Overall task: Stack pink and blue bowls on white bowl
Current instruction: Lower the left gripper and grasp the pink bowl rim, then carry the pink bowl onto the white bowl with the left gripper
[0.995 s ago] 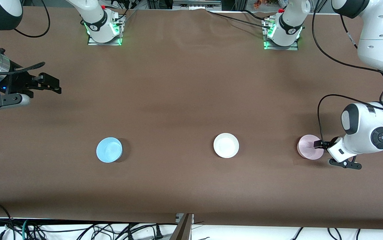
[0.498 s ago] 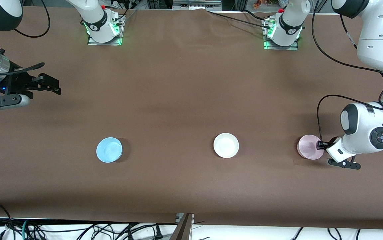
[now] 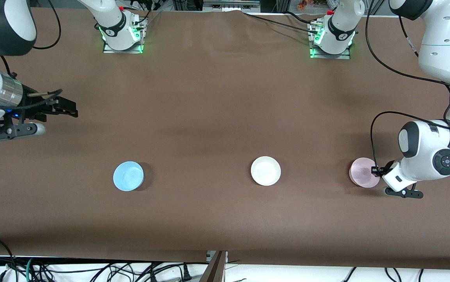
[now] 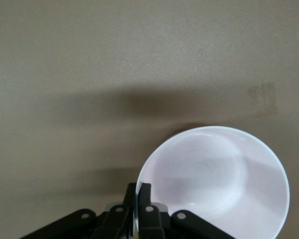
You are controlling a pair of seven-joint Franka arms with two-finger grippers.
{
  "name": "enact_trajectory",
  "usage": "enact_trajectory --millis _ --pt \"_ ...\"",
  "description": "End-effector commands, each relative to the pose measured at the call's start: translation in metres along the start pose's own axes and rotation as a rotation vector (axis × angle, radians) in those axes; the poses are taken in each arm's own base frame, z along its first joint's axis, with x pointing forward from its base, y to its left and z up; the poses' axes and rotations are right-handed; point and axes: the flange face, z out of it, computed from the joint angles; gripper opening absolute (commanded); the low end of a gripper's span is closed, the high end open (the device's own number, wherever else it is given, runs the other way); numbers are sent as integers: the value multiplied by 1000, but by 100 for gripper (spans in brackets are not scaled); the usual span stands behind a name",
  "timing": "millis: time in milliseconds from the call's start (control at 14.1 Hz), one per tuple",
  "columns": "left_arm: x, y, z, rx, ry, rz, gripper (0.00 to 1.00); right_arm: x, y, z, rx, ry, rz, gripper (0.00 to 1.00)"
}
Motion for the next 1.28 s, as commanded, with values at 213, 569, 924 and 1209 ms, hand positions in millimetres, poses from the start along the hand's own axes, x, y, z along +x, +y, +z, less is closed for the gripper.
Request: enact_trajectory --millis 213,569,924,1209 --pt "-3 41 -30 -8 -52 -107 0 6 3 4 8 -7 -2 100" --pt "1 139 -108 -74 -103 -289 0 19 6 17 5 12 -63 100" --pt "-3 257 -117 -80 -154 -467 0 28 22 24 -7 39 -185 100" --pt "-8 334 -97 -96 -145 -535 0 31 15 27 5 38 22 100"
